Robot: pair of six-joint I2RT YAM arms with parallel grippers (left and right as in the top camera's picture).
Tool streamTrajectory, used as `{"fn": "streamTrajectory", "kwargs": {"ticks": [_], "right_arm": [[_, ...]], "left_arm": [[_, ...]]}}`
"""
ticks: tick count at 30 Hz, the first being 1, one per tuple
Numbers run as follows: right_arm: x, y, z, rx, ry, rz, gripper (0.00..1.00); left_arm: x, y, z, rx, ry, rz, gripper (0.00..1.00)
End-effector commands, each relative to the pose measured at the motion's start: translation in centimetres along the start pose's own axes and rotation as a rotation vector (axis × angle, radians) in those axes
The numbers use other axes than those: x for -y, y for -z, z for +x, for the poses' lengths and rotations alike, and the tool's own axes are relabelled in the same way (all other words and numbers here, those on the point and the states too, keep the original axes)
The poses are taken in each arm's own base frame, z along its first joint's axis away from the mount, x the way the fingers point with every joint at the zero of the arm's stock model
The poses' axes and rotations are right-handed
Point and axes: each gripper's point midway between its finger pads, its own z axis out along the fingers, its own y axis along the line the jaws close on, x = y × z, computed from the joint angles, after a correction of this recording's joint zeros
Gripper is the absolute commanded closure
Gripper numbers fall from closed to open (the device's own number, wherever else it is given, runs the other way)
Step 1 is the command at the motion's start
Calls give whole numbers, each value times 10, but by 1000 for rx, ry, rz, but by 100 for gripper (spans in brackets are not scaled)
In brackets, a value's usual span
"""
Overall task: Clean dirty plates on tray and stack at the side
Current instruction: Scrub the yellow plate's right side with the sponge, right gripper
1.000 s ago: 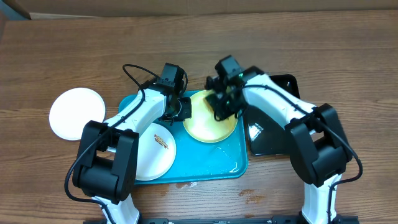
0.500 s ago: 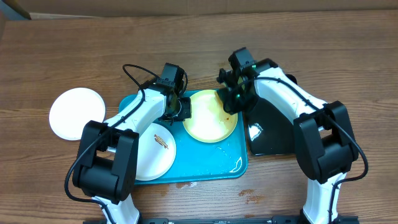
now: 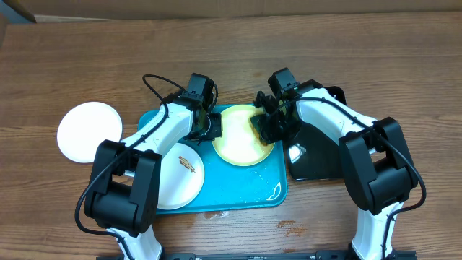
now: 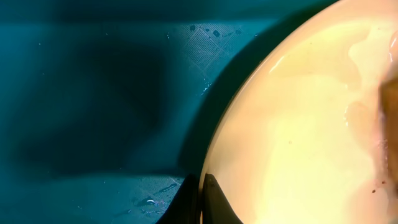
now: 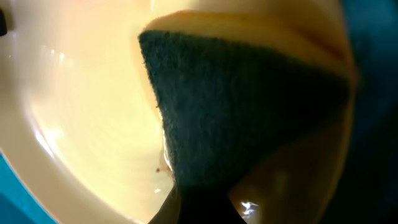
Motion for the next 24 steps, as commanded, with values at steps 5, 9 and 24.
{"fn": "streamTrajectory", "kwargs": {"ticks": [5,9,24], "right_arm": [[-2,-10,16,-58,-80,-24,96],[-5,-10,10,-34,-97,-39,96],[-11,-10,0,5,-81,-81,96]], "left_arm": [[-4,-2,-3,5,16,-16,96],[-4,-2,-3,5,16,-16,96],[-4,-2,-3,5,16,-16,96]]}}
